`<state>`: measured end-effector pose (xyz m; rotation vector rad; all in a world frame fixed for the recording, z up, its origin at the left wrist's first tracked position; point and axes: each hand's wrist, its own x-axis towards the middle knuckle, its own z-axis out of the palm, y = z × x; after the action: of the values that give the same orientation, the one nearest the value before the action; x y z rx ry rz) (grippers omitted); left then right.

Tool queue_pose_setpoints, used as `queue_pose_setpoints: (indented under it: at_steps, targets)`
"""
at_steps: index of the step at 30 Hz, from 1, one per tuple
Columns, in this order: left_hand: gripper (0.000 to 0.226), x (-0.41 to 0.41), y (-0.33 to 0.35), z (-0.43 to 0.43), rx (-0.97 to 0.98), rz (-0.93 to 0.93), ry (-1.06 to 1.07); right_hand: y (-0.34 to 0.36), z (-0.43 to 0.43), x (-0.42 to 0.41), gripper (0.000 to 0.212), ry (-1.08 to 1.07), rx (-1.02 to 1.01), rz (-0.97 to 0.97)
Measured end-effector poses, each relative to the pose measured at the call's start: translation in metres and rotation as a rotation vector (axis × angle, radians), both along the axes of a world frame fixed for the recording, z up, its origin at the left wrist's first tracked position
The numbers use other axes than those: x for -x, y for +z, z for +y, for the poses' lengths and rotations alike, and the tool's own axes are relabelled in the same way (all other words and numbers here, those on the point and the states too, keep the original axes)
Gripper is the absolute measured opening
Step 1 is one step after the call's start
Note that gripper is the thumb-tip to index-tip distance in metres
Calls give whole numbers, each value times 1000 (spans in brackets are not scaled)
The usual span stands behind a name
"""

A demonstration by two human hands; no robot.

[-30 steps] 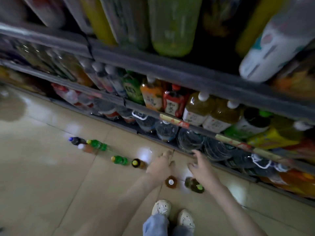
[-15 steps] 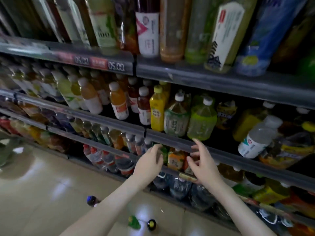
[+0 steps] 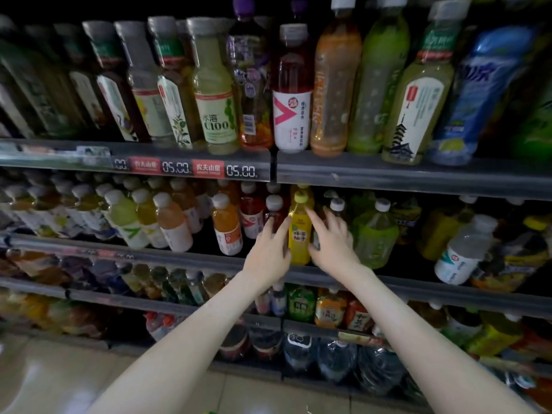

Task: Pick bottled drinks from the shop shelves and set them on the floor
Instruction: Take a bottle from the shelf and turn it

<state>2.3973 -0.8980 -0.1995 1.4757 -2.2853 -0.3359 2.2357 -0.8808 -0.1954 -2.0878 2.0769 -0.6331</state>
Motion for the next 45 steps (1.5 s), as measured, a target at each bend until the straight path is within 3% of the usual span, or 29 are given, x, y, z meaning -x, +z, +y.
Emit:
queue_pose_setpoints:
  at_steps: [3,8,16,21,26,31,37,42,45]
  targets:
    - [71,6,5,-12,-6,-41,-9,-2,-11,9,80,-117,14,151]
    - [71,6,8,-31,-13,-128,13,2,-24,24,80,-144,-173,138]
    - [69,-5,9,-68,-37,-111,23,1,-23,19,83,-165,-154,186]
    - [57,-11,4,-76,90,-26,-90,-1,-24,14,83,-162,-133,163]
    - [48,-16,-10,-74,239,-187,26,-7,-26,11,80,-196,-97,150]
    - [62,-27,-13,-85,144,-87,-29,-10,-29,3,80,-242,-84,130]
    - [72,-9,-14,-80,92,-109,-48,-8,-31,15,79,-252,-83,113]
    - [83,15,-25,-59,160,-174,-37,-3,-39,32,96,-218,-151,50]
    - [86,25,-29,-49,230,-189,-64,6,-49,38,85,-236,-158,23]
